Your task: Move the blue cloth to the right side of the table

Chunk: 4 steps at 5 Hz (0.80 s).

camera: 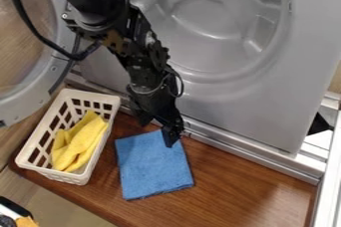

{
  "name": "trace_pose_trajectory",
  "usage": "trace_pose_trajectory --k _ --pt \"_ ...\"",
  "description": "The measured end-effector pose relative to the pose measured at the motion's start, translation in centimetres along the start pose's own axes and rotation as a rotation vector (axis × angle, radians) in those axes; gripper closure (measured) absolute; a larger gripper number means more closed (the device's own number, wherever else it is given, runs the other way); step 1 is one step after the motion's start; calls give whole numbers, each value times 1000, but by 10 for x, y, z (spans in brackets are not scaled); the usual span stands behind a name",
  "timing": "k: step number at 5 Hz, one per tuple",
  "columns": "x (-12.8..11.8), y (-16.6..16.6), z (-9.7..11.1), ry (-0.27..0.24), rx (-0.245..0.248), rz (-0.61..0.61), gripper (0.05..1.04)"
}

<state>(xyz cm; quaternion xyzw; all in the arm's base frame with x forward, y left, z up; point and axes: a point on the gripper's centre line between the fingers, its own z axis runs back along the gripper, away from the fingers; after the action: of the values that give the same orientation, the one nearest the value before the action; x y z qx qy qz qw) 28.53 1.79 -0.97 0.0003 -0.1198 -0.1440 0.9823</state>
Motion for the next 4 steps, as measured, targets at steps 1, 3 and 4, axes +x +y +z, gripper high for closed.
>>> trace_pose_trajectory --k 1,3,4 --pt "-5 -1 -6 20 -8 4 83" --pt "-18 4 -24 41 -1 34 83" --pt "-24 9 -33 64 20 40 83"
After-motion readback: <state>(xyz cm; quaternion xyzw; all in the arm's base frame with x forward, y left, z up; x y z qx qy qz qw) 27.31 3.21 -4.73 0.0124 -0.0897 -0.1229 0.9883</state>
